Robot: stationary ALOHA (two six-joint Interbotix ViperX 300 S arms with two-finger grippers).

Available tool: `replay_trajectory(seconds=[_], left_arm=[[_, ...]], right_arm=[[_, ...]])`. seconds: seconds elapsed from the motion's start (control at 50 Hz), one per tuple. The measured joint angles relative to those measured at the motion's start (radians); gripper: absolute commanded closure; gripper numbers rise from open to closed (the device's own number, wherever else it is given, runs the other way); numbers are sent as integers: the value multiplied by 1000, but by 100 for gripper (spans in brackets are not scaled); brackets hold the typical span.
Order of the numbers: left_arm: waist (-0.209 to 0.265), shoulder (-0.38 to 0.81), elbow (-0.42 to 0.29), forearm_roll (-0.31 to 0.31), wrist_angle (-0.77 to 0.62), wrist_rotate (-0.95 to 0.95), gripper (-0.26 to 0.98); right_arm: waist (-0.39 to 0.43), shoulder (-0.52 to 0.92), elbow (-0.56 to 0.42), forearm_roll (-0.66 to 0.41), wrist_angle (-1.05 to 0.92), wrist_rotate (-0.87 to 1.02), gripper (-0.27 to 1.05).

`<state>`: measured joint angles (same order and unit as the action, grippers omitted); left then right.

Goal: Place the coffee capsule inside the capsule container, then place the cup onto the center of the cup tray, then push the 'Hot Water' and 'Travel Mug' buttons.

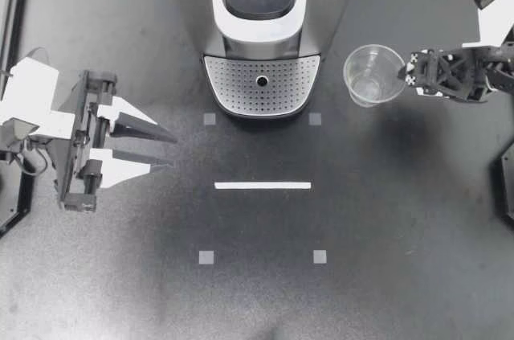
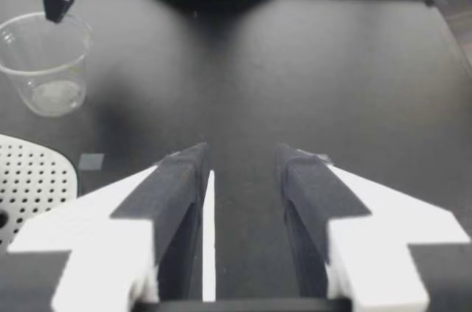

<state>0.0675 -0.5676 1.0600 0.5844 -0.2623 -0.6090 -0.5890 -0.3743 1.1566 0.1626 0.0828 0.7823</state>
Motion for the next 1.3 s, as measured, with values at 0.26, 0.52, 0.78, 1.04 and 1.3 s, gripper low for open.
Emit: replay_trajectory(seconds=[0.26, 0.52, 0.78, 1.04, 1.3], left_arm=[[2, 0, 0, 0, 0, 0, 35], [2, -2, 0, 2, 0, 2, 35], [2, -5, 3, 0, 0, 0, 35], [2, -6, 5, 2, 0, 2, 35], [0, -9, 8, 0, 0, 2, 35]], right_arm=[[29, 0, -25, -2, 14, 2, 72], [49, -12, -32, 2, 25, 23, 74], [127, -18, -72, 5, 14, 121, 74], [204, 38, -124, 6, -114, 244, 74], [225, 175, -224, 5, -158, 255, 74]])
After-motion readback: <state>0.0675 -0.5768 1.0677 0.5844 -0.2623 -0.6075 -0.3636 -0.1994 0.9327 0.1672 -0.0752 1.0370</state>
